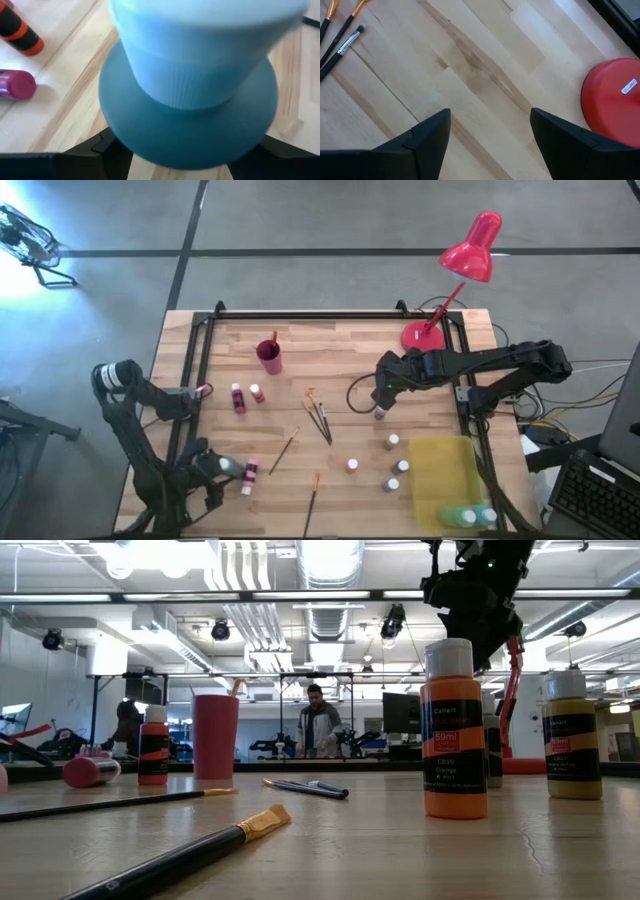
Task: Pick & Place Paint Supplies
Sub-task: Put the black paint bottle into the bin
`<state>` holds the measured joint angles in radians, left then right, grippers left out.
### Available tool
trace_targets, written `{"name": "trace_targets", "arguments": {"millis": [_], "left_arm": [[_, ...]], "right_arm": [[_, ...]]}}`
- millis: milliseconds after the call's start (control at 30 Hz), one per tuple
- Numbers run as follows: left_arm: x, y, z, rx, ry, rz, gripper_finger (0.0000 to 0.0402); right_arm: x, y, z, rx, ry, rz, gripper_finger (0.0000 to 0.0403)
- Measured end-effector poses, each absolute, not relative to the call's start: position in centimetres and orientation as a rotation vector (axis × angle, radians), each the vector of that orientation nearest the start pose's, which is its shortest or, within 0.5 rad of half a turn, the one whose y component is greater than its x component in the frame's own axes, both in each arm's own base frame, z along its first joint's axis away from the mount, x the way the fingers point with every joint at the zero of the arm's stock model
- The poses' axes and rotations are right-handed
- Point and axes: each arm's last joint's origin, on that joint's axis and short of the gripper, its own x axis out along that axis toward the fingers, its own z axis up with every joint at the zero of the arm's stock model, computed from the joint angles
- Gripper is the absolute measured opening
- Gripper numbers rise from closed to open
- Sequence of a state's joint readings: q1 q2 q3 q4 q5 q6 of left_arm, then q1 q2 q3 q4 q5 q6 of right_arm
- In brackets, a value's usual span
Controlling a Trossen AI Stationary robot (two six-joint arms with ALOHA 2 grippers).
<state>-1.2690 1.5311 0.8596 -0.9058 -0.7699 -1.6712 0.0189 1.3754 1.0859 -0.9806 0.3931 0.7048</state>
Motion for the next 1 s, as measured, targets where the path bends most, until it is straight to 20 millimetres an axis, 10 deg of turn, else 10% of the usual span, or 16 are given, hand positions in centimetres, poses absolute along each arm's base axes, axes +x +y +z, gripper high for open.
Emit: {"name": "trace_targets", "arguments": {"millis": [433,1000], "left_arm": [[9.0,-21.4,18.1,-0.137,0.768,0.335,0.0163],[15.0,-13.3,28.1,-0.133,0.608,0.425,0.0158]], "right_arm": [[25.8,-0.5,26.3,0.331,0.985,-0.673,0.0229],[29.9,0.5,30.1,0.225,0.557,-0.103,0.0233]]}}
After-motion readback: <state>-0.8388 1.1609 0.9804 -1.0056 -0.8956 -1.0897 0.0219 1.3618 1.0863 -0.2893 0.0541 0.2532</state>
